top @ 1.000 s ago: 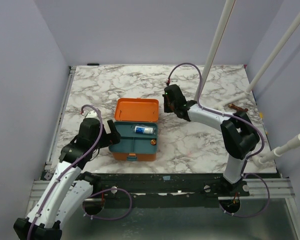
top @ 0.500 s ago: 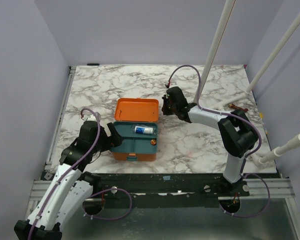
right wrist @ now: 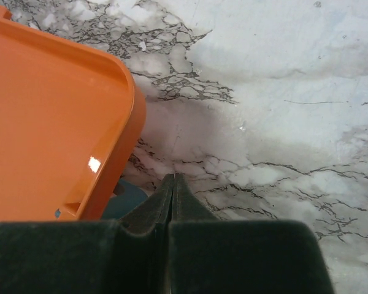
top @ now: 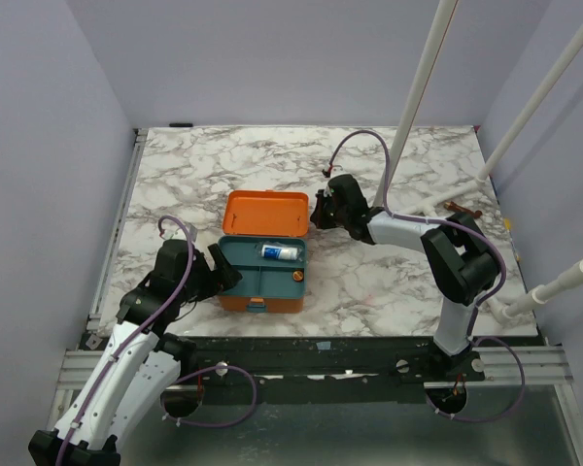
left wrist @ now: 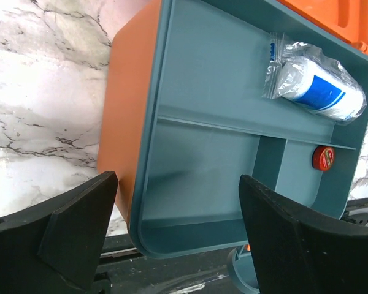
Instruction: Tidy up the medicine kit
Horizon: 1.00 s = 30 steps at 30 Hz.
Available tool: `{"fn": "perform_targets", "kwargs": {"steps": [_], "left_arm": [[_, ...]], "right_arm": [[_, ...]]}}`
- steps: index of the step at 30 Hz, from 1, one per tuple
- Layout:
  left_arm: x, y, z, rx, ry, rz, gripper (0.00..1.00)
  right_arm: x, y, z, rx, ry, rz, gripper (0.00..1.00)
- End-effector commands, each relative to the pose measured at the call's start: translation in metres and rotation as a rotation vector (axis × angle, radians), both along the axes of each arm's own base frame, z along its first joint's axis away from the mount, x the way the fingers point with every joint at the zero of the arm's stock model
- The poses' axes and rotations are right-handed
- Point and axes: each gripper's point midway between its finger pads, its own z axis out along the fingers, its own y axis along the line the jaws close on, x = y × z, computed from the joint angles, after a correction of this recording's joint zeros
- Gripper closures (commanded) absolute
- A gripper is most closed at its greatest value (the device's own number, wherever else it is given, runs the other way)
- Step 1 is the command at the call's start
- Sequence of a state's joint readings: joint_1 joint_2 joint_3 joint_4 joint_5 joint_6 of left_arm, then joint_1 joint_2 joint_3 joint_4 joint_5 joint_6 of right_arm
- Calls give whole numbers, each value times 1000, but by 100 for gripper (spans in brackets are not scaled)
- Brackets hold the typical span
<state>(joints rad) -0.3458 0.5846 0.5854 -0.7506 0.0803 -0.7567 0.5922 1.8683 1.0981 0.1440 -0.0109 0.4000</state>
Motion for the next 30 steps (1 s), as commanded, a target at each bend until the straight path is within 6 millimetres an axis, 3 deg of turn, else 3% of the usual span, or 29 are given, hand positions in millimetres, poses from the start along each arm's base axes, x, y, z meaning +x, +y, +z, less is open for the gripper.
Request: {"fn": "perform_targets", "kwargs": {"steps": [1, 7, 14, 22, 30], "left_arm": [[-5, -5, -1, -33, 17, -20, 21], [-6, -6, -9, -30, 49, -18, 31], [-5, -10, -19, -38, 70, -33, 34], [-5, -12, -24, -43, 84, -39, 36], [-4, -13, -26, -40, 88, -47, 36]], "right_arm": [[5, 4, 1, 83, -14, 11, 99], [2, 13, 10, 162, -49, 56, 99], [8, 19, 22, 226, -99, 92, 99], [12, 30, 47, 333, -198, 183, 99], [-1, 43, 79, 475, -370, 338, 99]]}}
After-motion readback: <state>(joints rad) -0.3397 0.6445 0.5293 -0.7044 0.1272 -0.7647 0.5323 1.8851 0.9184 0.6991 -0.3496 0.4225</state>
